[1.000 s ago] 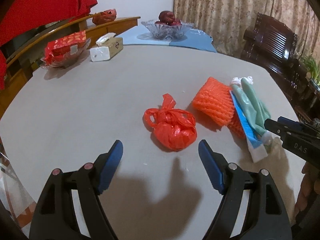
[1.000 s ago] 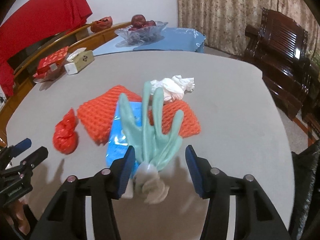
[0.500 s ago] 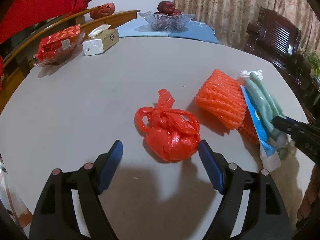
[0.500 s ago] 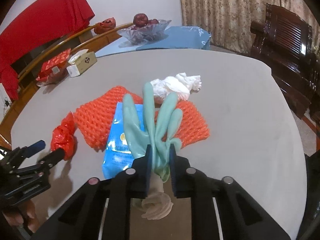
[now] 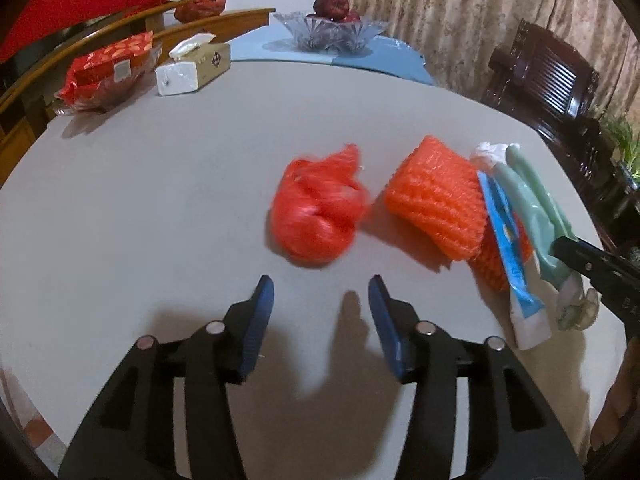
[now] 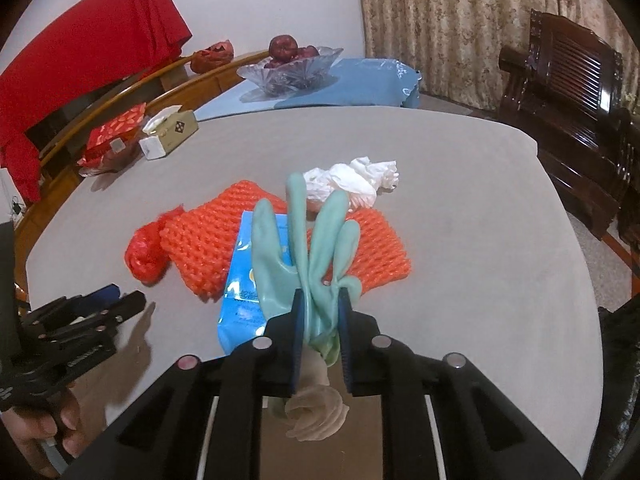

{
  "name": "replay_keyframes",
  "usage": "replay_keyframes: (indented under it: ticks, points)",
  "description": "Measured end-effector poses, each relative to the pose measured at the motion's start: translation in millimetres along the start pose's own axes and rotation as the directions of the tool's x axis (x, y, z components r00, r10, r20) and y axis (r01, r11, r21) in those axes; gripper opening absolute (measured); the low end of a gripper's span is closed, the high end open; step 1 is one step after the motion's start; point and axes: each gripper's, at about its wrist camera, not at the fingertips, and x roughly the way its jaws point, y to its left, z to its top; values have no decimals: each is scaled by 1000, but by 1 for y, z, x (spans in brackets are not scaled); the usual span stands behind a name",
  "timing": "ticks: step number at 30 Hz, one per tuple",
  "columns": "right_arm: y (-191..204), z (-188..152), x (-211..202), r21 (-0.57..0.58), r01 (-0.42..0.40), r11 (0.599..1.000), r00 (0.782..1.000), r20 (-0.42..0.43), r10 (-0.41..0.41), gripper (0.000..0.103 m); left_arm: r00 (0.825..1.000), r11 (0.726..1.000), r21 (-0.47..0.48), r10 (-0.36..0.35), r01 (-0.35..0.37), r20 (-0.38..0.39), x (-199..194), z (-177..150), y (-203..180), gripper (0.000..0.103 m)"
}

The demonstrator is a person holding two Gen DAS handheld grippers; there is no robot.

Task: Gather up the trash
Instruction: 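Grasp the green rubber glove with the right tool while the left tool grasps the red plastic bag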

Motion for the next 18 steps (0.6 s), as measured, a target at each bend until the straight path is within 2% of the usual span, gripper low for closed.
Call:
replay_keyframes:
  ticks: [2,3,4,5,18]
  points:
    - [0,0,-1,3,0,1000,1000,0,0,16,1000,1000,-7,-4,4,-5,0,1,0,46]
    - [0,0,-1,3,0,1000,1000,1,0,16,1000,1000,-4,12,-12,3,-1,1,0,58]
    - [0,0,-1,2,0,1000,1000,2,0,16,1000,1000,-3,24,-24,11,-1,1,0,78]
    - [0,0,-1,2,-1,1000,1000,2,1,16,999,999,-4,39,-39,25,-2,2,-1,83]
    - [-2,10,4,-15,7,1000,1000,4,-7,16,998,998,-20,63,-63,30,16,20,3,83]
